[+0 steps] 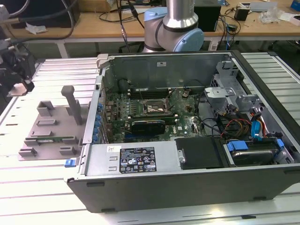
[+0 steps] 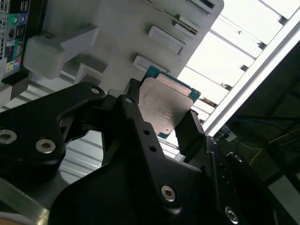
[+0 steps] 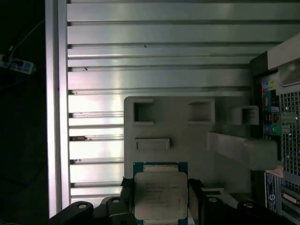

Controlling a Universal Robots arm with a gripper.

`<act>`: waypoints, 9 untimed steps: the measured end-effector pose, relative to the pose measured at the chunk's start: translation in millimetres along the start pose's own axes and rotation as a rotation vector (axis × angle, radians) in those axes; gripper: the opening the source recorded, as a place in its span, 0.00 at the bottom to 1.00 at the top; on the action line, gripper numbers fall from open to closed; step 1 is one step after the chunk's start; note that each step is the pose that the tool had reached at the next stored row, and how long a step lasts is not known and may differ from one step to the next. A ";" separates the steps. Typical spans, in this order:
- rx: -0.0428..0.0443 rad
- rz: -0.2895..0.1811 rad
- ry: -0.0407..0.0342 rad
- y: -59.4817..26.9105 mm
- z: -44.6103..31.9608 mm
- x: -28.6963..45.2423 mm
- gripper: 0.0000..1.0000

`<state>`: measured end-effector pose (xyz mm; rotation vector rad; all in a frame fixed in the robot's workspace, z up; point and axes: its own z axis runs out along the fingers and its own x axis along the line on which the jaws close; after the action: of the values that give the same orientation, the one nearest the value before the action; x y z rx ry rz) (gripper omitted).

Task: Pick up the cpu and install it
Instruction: 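Pick up the cpu and move it towards the insertion slot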

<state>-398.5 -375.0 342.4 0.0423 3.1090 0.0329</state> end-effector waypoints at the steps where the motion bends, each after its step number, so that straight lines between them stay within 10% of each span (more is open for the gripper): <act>1: 0.0000 0.000 -0.0002 0.1 -4.5 -0.1 0.55; 9: -0.0006 0.000 -0.0026 1.2 -39.0 -1.2 0.55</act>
<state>-398.5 -374.6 381.4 0.0422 3.1064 0.0337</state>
